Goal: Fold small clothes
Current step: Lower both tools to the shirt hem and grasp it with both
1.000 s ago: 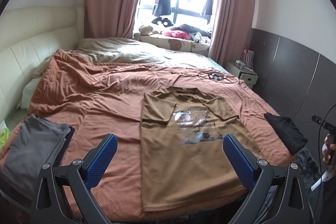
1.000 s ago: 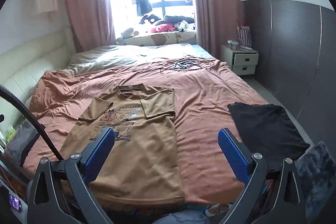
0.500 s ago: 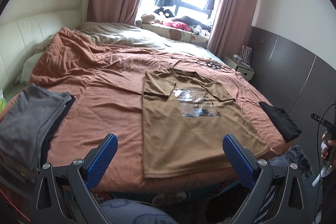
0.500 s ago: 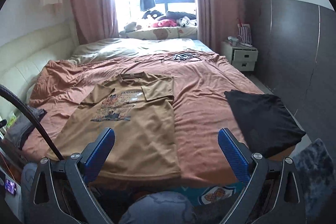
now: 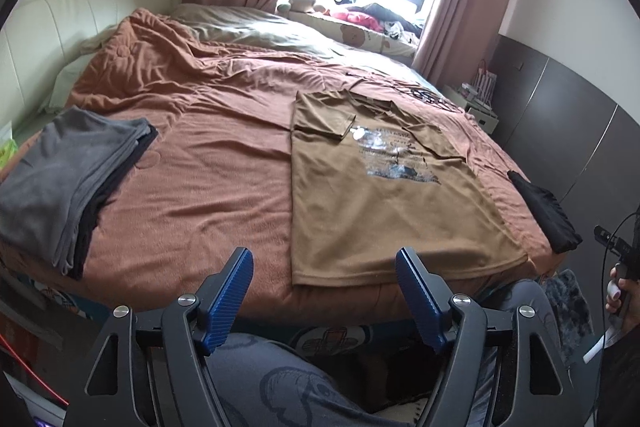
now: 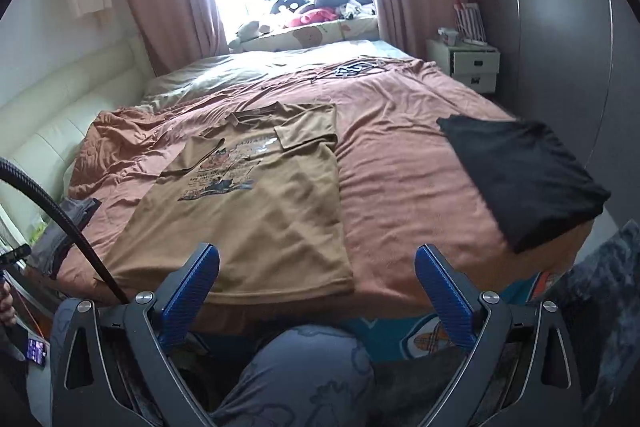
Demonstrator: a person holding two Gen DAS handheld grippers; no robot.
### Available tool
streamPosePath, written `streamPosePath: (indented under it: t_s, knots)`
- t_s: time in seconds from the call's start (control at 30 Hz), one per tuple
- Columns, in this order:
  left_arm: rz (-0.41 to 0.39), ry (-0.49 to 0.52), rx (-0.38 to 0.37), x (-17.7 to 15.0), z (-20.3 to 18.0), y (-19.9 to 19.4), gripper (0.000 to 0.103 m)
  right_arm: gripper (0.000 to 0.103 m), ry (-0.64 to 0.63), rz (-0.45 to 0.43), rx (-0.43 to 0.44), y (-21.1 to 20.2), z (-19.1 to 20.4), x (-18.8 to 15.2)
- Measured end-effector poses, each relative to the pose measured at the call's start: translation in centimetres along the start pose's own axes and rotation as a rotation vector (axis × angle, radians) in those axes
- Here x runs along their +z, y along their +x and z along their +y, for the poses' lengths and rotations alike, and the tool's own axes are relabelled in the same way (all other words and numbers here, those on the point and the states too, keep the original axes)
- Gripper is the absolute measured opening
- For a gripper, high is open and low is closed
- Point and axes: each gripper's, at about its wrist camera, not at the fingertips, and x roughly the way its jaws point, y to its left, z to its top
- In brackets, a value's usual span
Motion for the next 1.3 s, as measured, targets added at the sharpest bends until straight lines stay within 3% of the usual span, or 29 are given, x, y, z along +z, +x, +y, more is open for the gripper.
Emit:
streamPosePath:
  t_s: [0.17,0.47,0.77,0.9,1.17,1.3]
  knots:
    - [0.022,-0.014,-0.002,-1.3,0.4,1.2,0.074,0.090,0.021,0.016,-0.003,0.3,-0.3,-1.2]
    - [0.090,-0.115,-0.022,-3.4,2.8,5.6,0.063,0.081,0.057,0.086,0.005,3.2,-1.0,-2.1]
    - [0.161,-0.179,-0.034,-3.0,4.9,11.5,0.061,0.075,0.144,0.158,0.028,8.8,-3.6,-2.0]
    - [0.203,-0.200,-0.018,-2.8,6.1,14.4,0.057,0.066,0.200,0.197,0.054,11.7,-4.4,-2.1]
    - [0.265,-0.248,-0.065,-3.1,7.1,17.2,0.052,0.065,0.278,0.250,0.064,15.4,-5.8,-2.5]
    - [0.278,-0.306,-0.121,-2.9,7.2,17.8,0.052,0.065,0.317,0.260,0.121,16.9,-6.3,-2.6]
